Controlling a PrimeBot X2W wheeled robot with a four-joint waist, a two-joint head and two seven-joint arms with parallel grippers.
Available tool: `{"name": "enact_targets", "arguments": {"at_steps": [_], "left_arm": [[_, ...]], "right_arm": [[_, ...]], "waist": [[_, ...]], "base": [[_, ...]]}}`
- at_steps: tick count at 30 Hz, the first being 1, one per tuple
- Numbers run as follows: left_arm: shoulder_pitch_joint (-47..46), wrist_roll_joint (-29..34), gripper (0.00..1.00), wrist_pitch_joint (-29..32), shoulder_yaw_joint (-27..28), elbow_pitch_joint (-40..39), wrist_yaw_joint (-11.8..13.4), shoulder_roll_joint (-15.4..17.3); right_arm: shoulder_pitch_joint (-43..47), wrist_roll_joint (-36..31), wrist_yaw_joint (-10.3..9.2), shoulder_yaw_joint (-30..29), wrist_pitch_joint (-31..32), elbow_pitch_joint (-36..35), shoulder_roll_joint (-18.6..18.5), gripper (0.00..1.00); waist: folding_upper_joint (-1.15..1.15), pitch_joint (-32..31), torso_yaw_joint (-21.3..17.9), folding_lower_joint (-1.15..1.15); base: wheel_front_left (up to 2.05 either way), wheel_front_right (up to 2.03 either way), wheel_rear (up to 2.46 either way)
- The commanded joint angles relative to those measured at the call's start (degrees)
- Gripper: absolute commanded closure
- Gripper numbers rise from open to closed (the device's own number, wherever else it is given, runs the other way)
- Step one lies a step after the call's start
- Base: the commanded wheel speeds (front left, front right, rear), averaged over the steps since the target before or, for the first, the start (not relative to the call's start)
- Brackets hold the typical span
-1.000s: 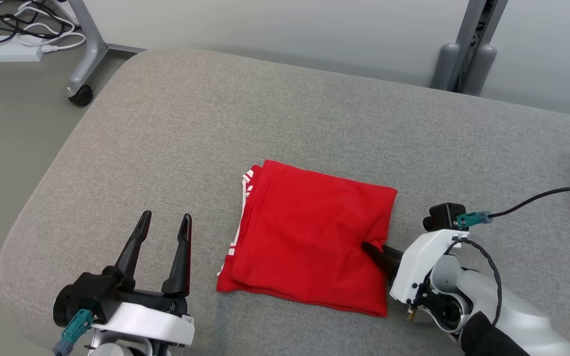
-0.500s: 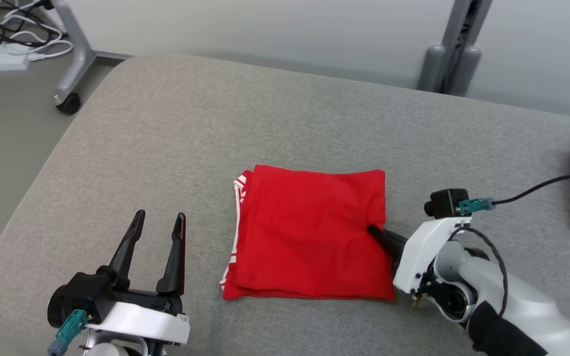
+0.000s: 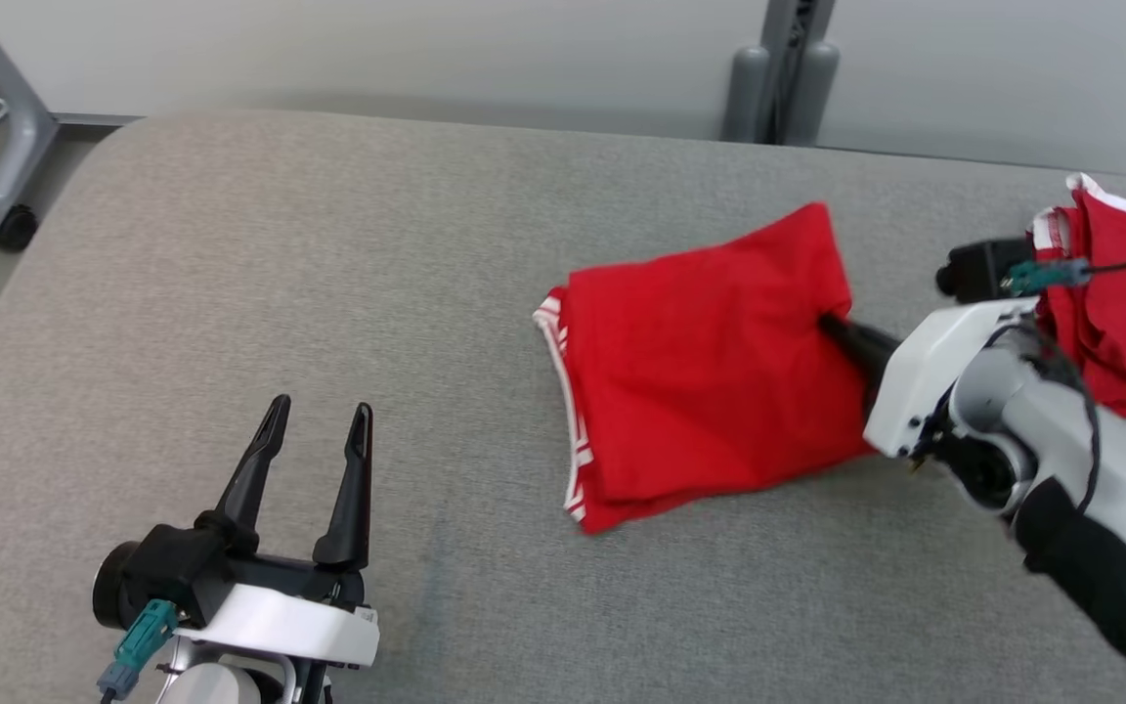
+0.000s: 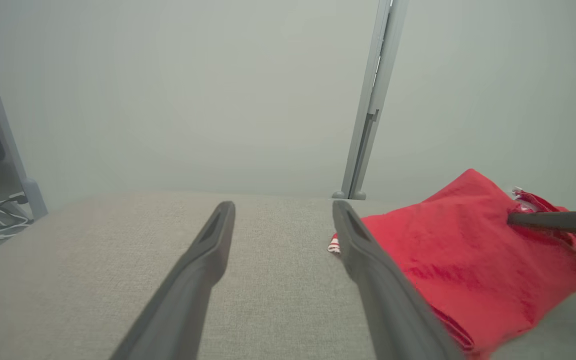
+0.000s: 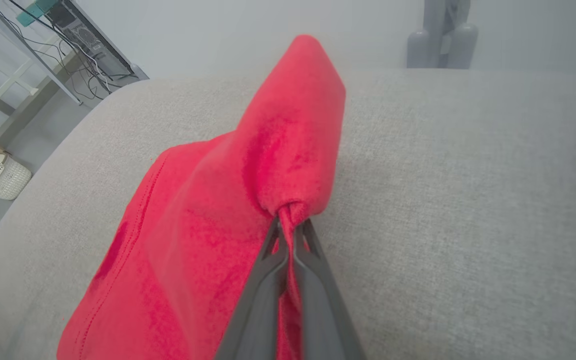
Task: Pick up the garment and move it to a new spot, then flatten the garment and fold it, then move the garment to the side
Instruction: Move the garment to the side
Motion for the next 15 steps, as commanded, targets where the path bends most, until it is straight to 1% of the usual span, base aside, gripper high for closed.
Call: {"name": "enact_targets", "arguments": {"at_steps": [1,7,15], "left_arm": [[-1.2,0.5,0.0,-0.2,0.0,-0.4,0.0,0.2],[-2.4,1.3,0.0,-0.2,0.3,-1.6,0.0,0.6],[-3.6,1.5,0.0,-0.2,0.6,-3.3,0.0,2.1]], "right_arm": [[-1.3,-0.5,-0.02,0.1,0.1,0.5,-0.9,1.0],[-5.4,-0.6,-0.02,0.4,0.2,1.8,-3.4,1.0],[-9.7,-1.0,-0.02,1.2,0.7,2.9,-6.7,1.0]], "waist": [[0.0,1.0,-1.1,0.0],[0.0,3.3,-3.2,0.0],[0.0,6.1,-5.9,0.0]], "base": [[0.0,0.0,0.0],[0.0,0.0,0.0],[0.0,0.0,0.0]]}}
